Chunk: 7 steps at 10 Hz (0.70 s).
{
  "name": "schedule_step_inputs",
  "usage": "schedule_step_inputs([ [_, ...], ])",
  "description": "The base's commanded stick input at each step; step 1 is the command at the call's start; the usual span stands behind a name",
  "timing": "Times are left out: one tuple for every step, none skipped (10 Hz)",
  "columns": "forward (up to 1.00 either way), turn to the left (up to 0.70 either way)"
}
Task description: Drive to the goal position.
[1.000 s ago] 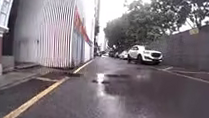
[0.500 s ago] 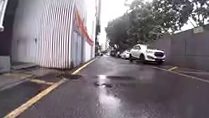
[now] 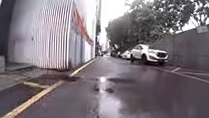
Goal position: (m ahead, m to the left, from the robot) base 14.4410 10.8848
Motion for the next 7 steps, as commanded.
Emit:
schedule_step_inputs([
  [0.45, 0.0],
  [0.45, 0.0],
  [0.45, 0.0],
  [0.45, 0.0],
  [0.45, 0.0],
  [0.45, 0.0],
  [0.45, 0.0],
])
